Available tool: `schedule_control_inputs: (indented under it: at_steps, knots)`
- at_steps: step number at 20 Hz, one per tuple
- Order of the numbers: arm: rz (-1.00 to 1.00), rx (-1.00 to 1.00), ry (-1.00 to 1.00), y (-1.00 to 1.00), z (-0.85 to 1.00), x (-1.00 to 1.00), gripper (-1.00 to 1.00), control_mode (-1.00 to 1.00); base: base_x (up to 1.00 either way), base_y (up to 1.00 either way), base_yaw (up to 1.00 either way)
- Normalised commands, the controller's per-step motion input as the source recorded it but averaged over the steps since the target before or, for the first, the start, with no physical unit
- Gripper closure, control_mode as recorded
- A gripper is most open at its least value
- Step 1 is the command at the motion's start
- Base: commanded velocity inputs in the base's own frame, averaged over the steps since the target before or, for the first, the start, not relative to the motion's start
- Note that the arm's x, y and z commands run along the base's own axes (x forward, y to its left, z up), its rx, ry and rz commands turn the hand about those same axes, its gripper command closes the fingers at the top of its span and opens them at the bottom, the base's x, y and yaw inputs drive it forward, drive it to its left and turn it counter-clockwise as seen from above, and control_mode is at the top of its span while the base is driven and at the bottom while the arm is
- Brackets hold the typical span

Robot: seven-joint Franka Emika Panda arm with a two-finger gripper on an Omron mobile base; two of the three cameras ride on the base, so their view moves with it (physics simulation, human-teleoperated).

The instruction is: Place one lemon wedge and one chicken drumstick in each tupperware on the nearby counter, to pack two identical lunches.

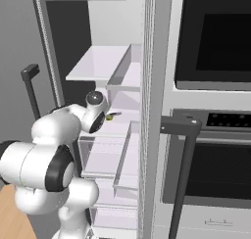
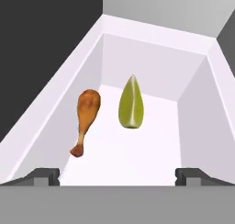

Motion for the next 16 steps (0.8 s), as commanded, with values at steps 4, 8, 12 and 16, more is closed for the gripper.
schedule_control_inputs:
  at_steps: [4,8,12,16]
  knots:
    - [0.00,0.00,0.00,-0.02,-0.22,0.34,-1.00,-1.00,0.00,0.00,0.00]
    - [0.00,0.00,0.00,-0.07,-0.17,0.40,-1.00,-1.00,0.00,0.00,0.00]
    - [0.00,0.00,0.00,-0.10,-0.19,0.44,-1.00,-1.00,0.00,0.00,0.00]
    - [0.00,0.00,0.00,0.00,-0.26,0.38,-1.00,-1.00,0.00,0.00,0.00]
